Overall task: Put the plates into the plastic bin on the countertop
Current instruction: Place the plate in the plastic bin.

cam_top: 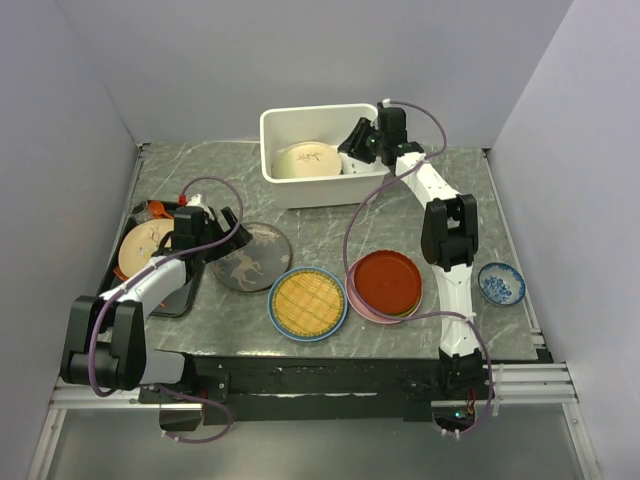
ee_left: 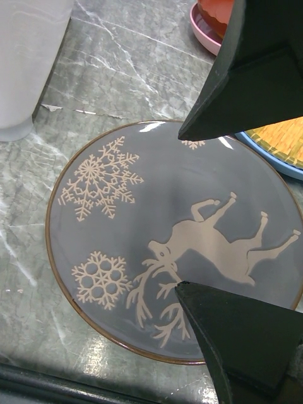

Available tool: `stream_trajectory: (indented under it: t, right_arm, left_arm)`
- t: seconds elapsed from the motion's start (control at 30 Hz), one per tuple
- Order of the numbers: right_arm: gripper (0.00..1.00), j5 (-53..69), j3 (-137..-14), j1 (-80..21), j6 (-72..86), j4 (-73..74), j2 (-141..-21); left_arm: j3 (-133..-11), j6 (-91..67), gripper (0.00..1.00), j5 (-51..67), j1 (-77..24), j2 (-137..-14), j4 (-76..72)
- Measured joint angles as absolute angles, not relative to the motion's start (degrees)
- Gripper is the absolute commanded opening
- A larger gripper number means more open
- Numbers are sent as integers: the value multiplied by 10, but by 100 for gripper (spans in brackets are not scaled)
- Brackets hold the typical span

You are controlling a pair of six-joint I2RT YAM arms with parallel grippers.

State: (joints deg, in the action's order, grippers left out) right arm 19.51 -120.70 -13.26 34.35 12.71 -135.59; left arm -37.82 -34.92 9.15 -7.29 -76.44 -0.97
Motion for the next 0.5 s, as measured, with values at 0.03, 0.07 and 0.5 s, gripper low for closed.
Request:
stream_trajectory:
  t: [0.03,0.07,0.5]
  right_arm:
    - [54,195,-1207,-133,343,127,-1356]
    - [55,195,-1207,-133,343,127,-1356]
    - [66,196,-1197,-133,342,102,-1350]
  left_arm:
    - [-379,-349,99,91,-73,-765,-10]
    - [-380,-349,99,91,-73,-766,-10]
    - [-383,-347,99,91,-73,-767,-8]
